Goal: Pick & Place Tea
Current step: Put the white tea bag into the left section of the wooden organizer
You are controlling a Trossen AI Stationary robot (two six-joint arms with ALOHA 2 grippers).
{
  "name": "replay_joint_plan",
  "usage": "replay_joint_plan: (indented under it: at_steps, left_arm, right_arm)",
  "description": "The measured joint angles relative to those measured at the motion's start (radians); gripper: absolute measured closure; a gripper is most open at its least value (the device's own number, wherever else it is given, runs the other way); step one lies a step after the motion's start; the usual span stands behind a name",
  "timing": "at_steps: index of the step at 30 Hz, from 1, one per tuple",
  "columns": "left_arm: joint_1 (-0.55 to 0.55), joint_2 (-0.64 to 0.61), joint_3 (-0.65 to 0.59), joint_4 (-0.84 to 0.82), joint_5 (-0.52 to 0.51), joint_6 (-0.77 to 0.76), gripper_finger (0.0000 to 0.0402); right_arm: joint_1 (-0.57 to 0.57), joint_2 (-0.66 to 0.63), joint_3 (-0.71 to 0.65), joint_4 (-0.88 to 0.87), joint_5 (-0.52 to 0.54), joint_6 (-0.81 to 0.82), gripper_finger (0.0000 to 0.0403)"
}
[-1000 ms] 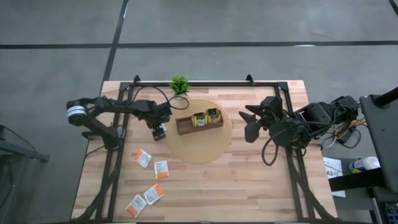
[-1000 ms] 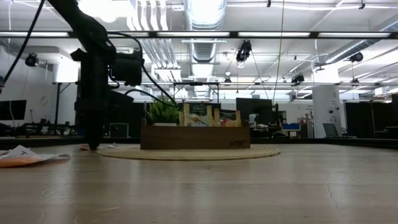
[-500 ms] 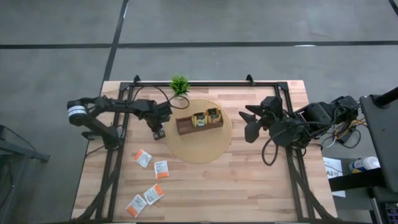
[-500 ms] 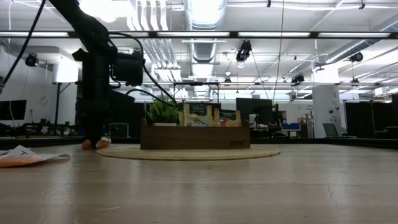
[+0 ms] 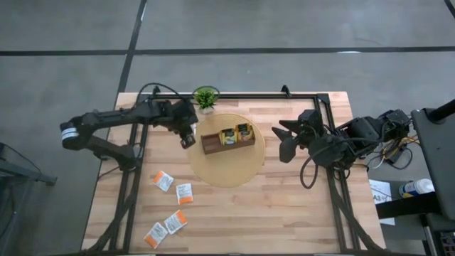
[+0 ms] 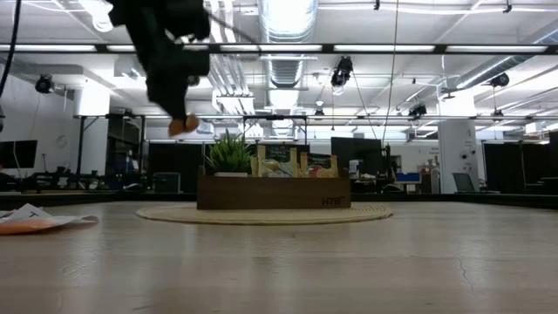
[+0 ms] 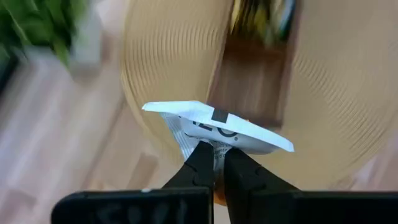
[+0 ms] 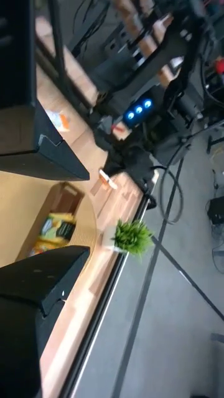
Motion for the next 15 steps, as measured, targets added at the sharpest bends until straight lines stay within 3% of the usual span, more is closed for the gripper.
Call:
replay_joint_plan:
  at_steps: [9,15]
  left_arm:
    - [-0.102,-0.028,0.223,0.024,-0.012,0.084,0.0391]
    - [-0.177,0.024,0.357,0.031,-0.087,0.136,0.0392]
  right_arm:
    - [-0.037,0.0,0.0,0.096,-0.007,0.075,0.0225]
    - [-0.063,0.0,0.0,0.098,-0.014,0.209,0.0225]
